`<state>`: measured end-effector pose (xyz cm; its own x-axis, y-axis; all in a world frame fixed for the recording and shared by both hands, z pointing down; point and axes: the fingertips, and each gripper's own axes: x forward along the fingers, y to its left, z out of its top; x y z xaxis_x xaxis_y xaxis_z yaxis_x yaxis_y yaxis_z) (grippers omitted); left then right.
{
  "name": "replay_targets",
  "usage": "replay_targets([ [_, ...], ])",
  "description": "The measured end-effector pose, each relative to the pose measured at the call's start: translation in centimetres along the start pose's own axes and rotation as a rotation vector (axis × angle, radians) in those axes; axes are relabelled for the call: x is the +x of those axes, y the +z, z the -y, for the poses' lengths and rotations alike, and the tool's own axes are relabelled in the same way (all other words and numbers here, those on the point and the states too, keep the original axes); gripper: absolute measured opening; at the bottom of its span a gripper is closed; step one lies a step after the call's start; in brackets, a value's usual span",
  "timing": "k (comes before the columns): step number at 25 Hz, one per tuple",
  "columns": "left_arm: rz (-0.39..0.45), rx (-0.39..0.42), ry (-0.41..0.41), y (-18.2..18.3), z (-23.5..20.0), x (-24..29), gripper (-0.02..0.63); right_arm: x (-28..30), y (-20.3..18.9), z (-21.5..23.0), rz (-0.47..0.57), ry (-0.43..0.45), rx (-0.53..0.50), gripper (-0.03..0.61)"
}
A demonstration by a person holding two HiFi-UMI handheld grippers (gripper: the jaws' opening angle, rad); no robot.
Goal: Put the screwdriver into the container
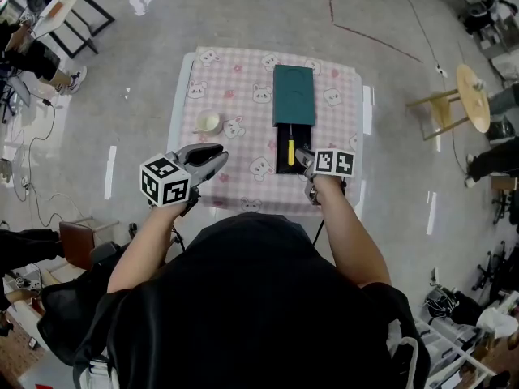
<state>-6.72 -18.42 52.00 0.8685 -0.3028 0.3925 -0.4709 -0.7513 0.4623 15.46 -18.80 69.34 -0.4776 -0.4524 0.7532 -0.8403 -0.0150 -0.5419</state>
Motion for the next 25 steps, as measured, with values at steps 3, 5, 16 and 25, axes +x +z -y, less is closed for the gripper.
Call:
replay_targets([
  [3,0.011,0.008,-0.004,0.4,0.3,-0.3,0.075,-1.3,0.7,-1.1,0.036,0.009,-0.018,0.120],
  [5,0.016,0.015,-0.011,0.6,0.8,-0.5,0.075,-2.2,1.1,-1.9,0.065,0.025,-0.025,0.120],
  [16,0.034,0.070,-0.039,1.7,3.2,-1.6,0.075,-7.9,3.8,-6.7,0.225,0.125,-0.047,0.120],
  [25,0.044,0.078,-0.060,1.0,4.9,-2.9,0.075,-11.8,3.5,-8.0,0.315,0.096,-0.115,0.121],
])
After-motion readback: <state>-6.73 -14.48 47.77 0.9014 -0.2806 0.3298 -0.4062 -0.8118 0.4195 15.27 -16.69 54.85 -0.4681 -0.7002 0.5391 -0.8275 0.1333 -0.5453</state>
